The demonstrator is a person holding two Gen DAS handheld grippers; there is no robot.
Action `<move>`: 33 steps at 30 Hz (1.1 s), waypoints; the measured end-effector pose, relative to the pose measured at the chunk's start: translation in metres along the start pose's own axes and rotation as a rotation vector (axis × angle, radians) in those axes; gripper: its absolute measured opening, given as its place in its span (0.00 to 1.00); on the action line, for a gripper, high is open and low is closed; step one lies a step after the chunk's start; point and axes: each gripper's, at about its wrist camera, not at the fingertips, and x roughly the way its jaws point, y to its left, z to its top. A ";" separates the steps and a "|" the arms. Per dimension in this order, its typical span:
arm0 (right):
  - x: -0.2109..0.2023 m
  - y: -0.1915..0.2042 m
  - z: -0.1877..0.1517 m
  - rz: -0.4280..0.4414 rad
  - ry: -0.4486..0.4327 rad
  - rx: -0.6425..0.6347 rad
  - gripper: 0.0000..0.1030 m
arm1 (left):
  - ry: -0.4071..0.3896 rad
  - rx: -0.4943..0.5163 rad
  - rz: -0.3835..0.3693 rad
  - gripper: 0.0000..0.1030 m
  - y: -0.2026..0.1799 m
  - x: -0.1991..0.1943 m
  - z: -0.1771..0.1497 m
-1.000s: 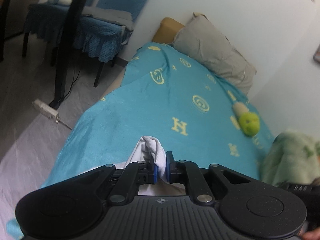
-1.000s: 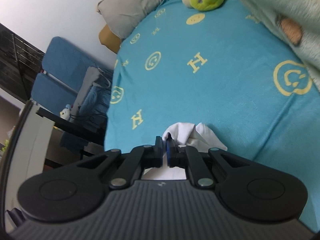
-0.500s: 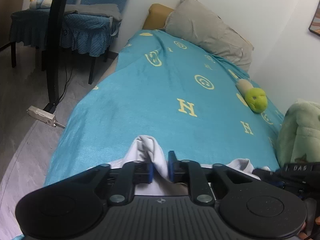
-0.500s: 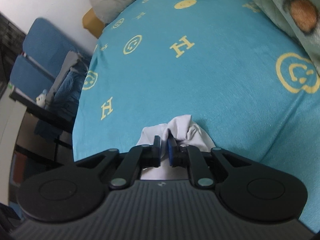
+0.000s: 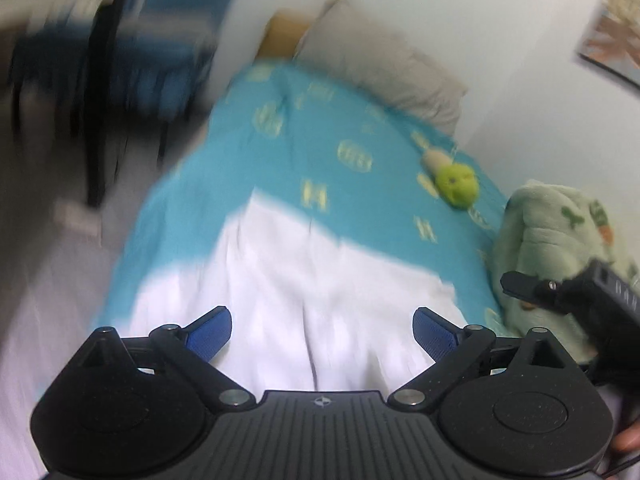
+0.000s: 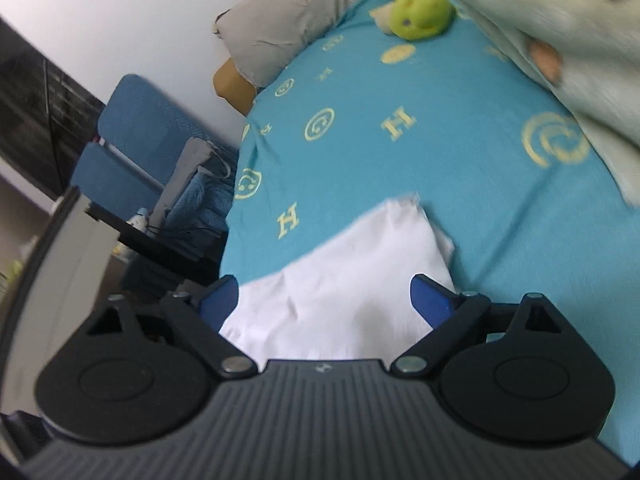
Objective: Fold clothes
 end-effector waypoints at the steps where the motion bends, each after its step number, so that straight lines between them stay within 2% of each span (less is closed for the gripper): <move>1: -0.005 -0.003 -0.004 0.005 0.014 0.024 0.91 | 0.042 -0.064 -0.031 0.96 0.005 -0.003 -0.004; 5: -0.015 -0.011 -0.027 0.041 0.075 0.134 0.91 | 0.150 -0.254 -0.102 0.96 0.026 -0.005 -0.023; 9: -0.010 -0.015 -0.046 0.071 0.145 0.228 0.91 | 0.175 -0.315 -0.065 0.94 0.042 0.014 -0.029; 12: 0.001 -0.019 -0.053 0.070 0.180 0.266 0.91 | 0.199 -0.430 -0.082 0.93 0.062 0.030 -0.033; 16: 0.017 -0.037 -0.058 0.024 0.181 0.323 0.91 | 0.163 -0.535 -0.132 0.93 0.077 0.037 -0.032; 20: 0.026 -0.053 -0.054 0.010 0.106 0.393 0.90 | 0.130 -0.610 -0.161 0.90 0.089 0.041 -0.032; 22: 0.027 -0.052 -0.048 -0.012 0.063 0.381 0.75 | 0.121 -0.623 -0.156 0.82 0.093 0.042 -0.031; 23: 0.027 -0.053 -0.046 -0.027 0.051 0.378 0.73 | 0.118 -0.625 -0.148 0.76 0.094 0.041 -0.031; 26: 0.029 -0.058 -0.044 -0.049 0.037 0.394 0.53 | 0.112 -0.631 -0.126 0.60 0.098 0.040 -0.031; 28: 0.029 -0.055 -0.043 -0.065 0.030 0.372 0.30 | 0.105 -0.630 -0.110 0.50 0.098 0.040 -0.030; 31: 0.026 -0.049 -0.042 -0.048 0.012 0.348 0.23 | 0.087 -0.627 -0.099 0.37 0.100 0.038 -0.030; 33: 0.022 -0.043 -0.041 -0.034 0.003 0.327 0.22 | 0.073 -0.611 -0.093 0.30 0.099 0.034 -0.028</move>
